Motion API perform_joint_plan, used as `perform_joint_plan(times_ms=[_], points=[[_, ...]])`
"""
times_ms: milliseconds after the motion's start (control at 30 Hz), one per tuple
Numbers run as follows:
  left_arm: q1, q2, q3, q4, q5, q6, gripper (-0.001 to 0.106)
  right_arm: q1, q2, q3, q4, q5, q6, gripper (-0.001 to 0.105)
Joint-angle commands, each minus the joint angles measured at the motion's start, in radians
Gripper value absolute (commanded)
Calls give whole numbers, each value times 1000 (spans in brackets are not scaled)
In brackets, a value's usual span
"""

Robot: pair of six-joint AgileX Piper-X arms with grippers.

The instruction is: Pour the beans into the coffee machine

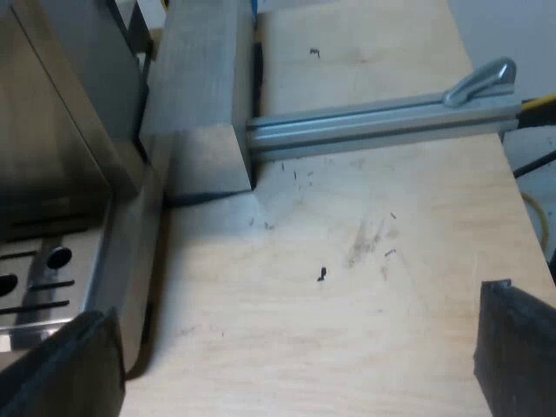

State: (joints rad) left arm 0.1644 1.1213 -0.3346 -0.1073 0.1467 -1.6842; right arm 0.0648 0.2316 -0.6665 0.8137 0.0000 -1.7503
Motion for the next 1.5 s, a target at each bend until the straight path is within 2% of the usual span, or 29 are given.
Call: perform_joint_plan(times_ms=[33,300,633,900,1500], points=[[13,5,0,-29,16,5,72,-1,-6,-34,16,0,-3,82],[13,5,0,-32,26,7,72,-1,-6,-34,16,0,-3,82],[13,5,0,-51,38,60,72,-1,-6,-34,16,0,-3,82],[13,19,0,-79,38,62,72,-1,-6,-34,22,0,-3,82],[13,48,0,-101,111,69,72,-1,-6,-34,22,0,-3,82]])
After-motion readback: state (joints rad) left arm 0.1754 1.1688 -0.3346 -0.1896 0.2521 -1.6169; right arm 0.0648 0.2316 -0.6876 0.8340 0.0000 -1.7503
